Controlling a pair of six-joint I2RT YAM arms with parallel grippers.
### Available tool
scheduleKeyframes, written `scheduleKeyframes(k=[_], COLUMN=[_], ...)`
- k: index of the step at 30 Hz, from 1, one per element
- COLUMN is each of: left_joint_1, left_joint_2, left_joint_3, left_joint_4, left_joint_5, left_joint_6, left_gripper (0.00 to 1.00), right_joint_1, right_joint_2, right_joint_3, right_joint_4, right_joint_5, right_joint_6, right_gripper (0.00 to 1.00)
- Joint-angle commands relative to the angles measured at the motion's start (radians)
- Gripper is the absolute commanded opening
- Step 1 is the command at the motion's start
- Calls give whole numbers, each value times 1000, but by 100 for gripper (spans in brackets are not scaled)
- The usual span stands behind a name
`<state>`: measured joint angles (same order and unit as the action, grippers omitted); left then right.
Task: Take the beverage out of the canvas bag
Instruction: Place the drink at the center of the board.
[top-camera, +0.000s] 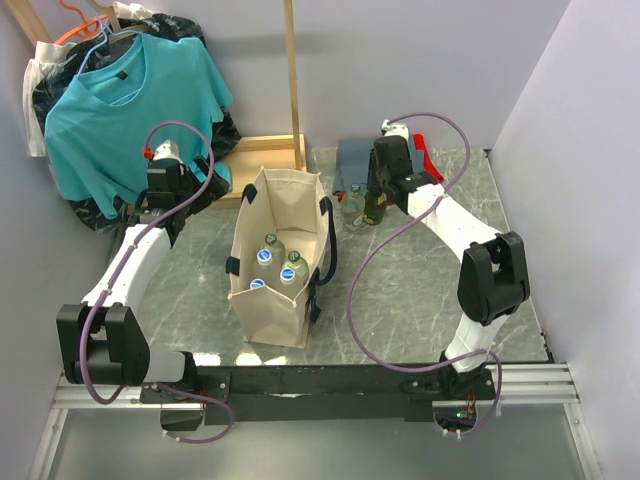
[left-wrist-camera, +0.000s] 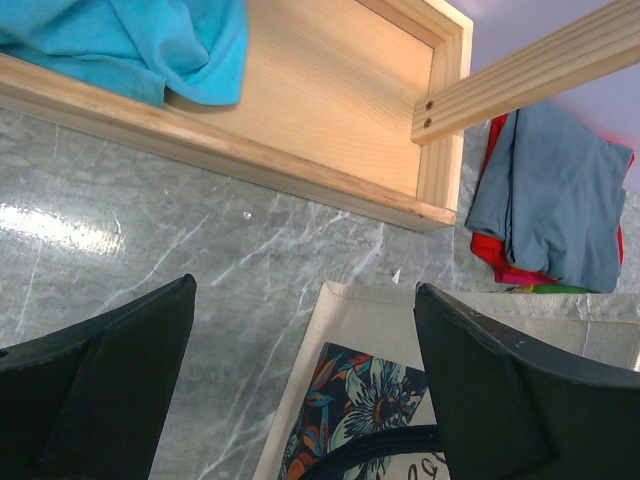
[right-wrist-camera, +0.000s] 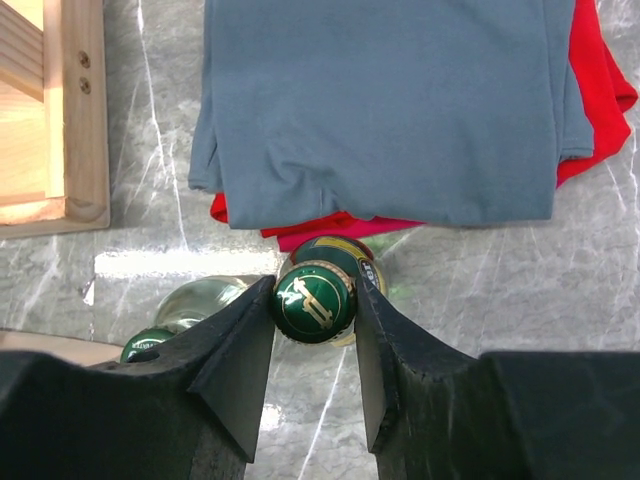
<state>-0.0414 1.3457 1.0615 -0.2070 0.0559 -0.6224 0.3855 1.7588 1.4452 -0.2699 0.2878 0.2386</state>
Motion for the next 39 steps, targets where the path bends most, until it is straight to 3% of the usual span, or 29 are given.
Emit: scheduleKeyframes(k=[1, 2, 16, 27, 39], left_joint_1=[-6, -6, -8, -8, -8], left_joint_2=[-11, -13, -10, -13, -23], left_joint_3=[23, 22, 22, 31, 28], left_joint_4=[26, 26, 29, 20, 20], left_joint_5=[12, 12, 16, 9, 5], left_joint_6=[4, 3, 3, 6, 1], left_gripper=[96, 96, 96, 96, 96], right_joint_1=[15, 16, 21, 44, 153], right_joint_2=[-42, -42, -76, -196, -266], right_joint_3=[27, 29, 14, 0, 156], right_joint_4=[41, 41, 34, 34, -109], right_joint_5=[4, 5, 68, 162, 91], right_joint_6=[21, 21, 25, -1, -102], right_gripper=[47, 55, 57, 60, 64])
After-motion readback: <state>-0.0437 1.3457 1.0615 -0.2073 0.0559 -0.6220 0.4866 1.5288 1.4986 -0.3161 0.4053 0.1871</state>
